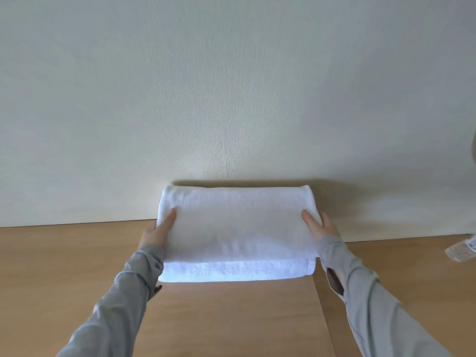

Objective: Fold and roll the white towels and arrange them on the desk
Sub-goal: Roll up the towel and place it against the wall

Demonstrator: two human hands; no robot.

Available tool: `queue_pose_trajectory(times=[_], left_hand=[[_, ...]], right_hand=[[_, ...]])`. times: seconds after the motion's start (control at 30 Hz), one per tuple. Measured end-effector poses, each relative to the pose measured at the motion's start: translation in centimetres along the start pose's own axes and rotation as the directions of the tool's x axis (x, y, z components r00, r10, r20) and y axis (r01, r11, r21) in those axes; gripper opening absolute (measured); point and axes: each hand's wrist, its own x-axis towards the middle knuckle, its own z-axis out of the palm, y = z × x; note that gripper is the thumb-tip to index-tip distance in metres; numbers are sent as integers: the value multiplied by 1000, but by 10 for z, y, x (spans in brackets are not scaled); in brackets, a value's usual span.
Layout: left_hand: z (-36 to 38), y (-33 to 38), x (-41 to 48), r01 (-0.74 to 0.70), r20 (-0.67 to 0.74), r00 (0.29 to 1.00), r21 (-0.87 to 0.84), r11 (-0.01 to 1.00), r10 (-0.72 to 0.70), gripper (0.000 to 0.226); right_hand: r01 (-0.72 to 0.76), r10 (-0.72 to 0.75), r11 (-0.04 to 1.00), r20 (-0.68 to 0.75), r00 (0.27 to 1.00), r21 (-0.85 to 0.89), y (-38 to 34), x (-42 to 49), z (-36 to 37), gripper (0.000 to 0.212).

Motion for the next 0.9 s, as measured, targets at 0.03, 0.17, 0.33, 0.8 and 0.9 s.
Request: queue_pose_trajectory(times=[0.03, 0.17, 0.33, 0.8, 0.9], left_hand=[[0, 0, 0, 6, 1, 1000, 2, 1000, -6, 51], [3, 0, -7, 42, -42, 999, 206, 978, -34, 70], [39, 14, -42, -363, -103, 686, 810, 461, 720, 64], [77, -6, -16, -529, 423, 738, 847, 61, 525, 64], [76, 1, -15, -536, 440, 756, 841, 73, 483, 63]], right_hand=[[-5, 5, 1000, 2, 1000, -12, 1, 0, -1, 31], [-59, 59, 976, -8, 998, -211, -9, -8, 2, 54], [482, -702, 477, 11, 712, -735, -32, -36, 27, 46], [436, -384, 238, 329, 863, -868, -11, -21, 58, 59], [434, -349, 247, 338, 874, -866, -18, -18, 57, 59]])
